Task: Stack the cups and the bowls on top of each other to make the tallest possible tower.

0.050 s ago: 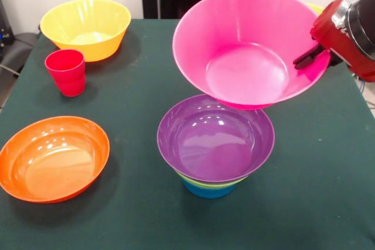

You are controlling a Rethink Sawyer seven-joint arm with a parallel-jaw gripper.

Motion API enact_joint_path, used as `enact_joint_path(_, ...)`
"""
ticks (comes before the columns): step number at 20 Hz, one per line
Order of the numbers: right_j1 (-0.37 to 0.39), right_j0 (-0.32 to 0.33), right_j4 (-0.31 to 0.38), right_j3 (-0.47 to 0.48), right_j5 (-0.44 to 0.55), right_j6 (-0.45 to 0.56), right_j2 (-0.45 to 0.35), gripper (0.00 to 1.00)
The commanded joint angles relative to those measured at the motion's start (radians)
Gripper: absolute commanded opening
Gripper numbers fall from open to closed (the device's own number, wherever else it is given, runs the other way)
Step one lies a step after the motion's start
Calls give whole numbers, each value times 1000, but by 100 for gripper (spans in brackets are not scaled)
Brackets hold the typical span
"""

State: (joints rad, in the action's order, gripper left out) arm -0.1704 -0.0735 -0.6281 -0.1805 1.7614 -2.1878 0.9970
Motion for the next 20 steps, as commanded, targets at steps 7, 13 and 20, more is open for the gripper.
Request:
enact_joint_path(7, -53, 26, 44, -7, -201, -106, -5, 0)
enact_joint_path(13, -97, 57, -5, 51, -239, -130, 59, 0)
enact_joint_path(20, -103, 56, -12, 43, -277, -116, 73, 0)
